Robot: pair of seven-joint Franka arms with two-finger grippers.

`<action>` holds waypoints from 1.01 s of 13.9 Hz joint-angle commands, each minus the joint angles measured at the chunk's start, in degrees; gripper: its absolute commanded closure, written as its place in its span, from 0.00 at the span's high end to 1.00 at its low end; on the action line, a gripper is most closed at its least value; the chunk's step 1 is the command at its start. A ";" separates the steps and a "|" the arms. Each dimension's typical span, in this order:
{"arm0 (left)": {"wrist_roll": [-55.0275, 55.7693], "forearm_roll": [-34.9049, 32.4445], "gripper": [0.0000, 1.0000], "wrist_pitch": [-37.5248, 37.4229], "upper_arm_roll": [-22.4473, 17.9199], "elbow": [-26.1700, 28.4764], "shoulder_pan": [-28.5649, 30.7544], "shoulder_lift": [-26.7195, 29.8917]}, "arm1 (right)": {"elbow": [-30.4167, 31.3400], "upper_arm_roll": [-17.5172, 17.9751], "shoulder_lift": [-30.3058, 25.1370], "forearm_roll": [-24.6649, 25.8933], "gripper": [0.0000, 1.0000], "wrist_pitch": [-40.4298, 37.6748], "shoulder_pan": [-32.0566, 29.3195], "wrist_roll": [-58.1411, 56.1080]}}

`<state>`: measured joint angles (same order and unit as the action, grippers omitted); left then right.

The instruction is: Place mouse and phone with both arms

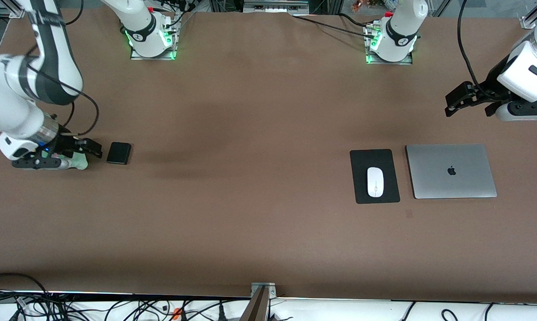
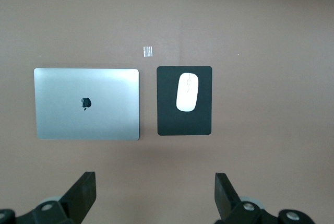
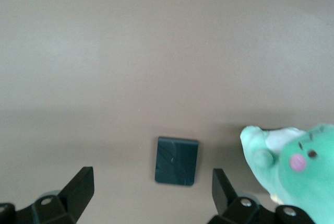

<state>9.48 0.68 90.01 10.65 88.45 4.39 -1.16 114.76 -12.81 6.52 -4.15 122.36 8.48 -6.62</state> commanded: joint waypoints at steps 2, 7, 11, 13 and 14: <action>0.27 -0.85 1.00 -1.15 -0.19 -0.92 -0.08 0.11 | -5.57 6.81 -5.99 -1.04 1.00 -13.69 -7.04 0.38; 0.10 -0.85 1.00 -1.15 -0.19 -0.92 -0.08 0.02 | -14.20 11.66 -10.03 0.02 1.00 -27.60 -10.66 3.37; 0.10 -0.85 1.00 -1.15 -0.19 -0.92 -0.08 0.10 | -19.65 11.67 -10.65 2.39 1.00 -33.93 -10.41 5.39; 0.01 -0.85 1.00 -1.15 -0.19 -0.92 -0.08 0.11 | -20.18 11.76 -10.65 2.66 1.00 -34.21 -10.41 5.39; -0.08 -0.85 1.00 -1.15 -0.19 -0.92 -0.08 0.11 | -20.45 11.93 -10.91 2.66 1.00 -34.21 -10.41 5.48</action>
<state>9.48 0.68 89.95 10.50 88.45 4.39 -1.16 95.67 -2.15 -4.43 -2.37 89.50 -0.88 -2.14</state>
